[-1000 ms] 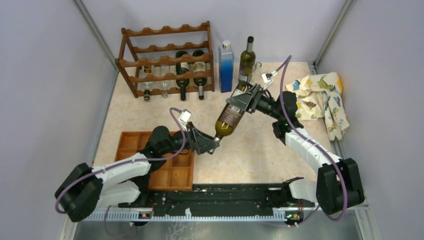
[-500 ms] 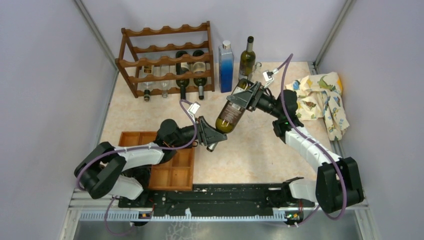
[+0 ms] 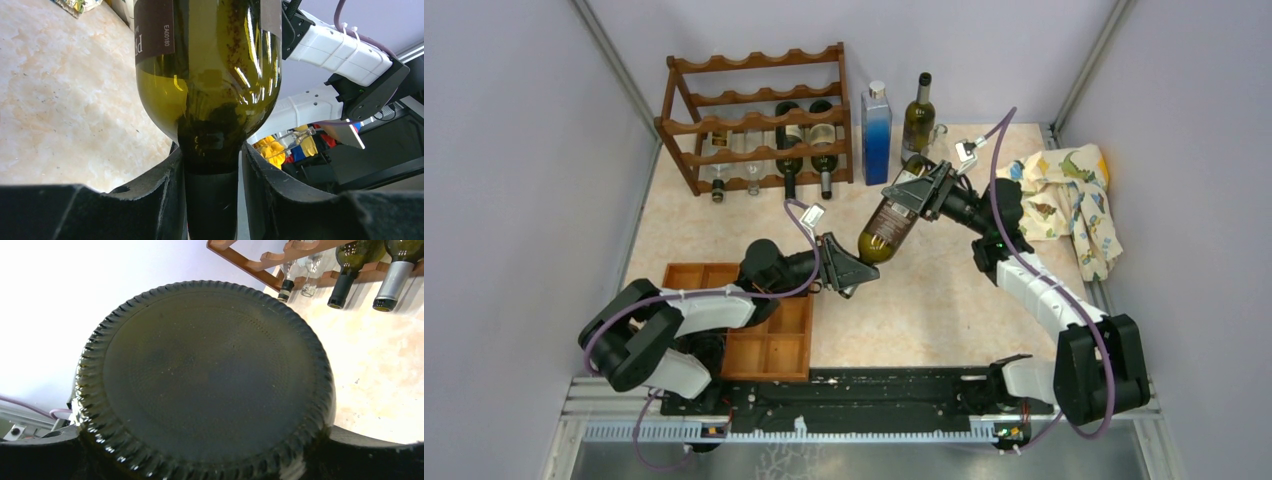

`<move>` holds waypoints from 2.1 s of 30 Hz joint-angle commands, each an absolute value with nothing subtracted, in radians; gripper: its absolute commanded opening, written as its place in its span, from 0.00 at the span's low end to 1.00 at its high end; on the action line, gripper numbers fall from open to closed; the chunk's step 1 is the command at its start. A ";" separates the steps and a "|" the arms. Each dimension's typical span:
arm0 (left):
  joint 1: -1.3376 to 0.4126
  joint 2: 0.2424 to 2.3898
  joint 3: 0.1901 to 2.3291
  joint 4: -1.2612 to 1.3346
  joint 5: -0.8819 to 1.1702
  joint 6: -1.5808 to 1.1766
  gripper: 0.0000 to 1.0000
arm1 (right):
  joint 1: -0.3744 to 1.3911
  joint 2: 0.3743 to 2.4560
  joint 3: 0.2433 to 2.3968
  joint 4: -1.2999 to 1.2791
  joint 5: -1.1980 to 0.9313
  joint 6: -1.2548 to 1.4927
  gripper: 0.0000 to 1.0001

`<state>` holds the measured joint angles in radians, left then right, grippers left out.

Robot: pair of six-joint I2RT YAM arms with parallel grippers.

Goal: Put the wine bottle on the wine rack
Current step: Pick up the wine bottle from the center of the board.

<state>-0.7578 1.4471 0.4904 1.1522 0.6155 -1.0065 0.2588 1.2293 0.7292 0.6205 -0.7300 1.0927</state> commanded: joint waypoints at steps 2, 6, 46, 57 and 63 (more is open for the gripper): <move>-0.768 1.456 0.506 1.185 0.638 -1.005 0.47 | 0.248 1.210 0.793 0.733 -0.706 1.104 0.00; -0.769 1.452 0.516 1.147 0.633 -0.996 0.44 | 0.248 1.209 0.789 0.732 -0.706 1.099 0.00; -0.489 0.680 0.376 0.317 0.353 -0.794 0.00 | 0.201 1.094 0.652 0.656 -0.836 0.902 0.98; -0.347 0.590 0.545 -0.092 0.276 -0.626 0.00 | 0.194 1.118 0.685 0.477 -0.884 0.737 0.98; -0.235 0.716 0.691 -0.220 0.346 -0.479 0.00 | 0.179 1.147 0.748 0.316 -0.927 0.594 0.98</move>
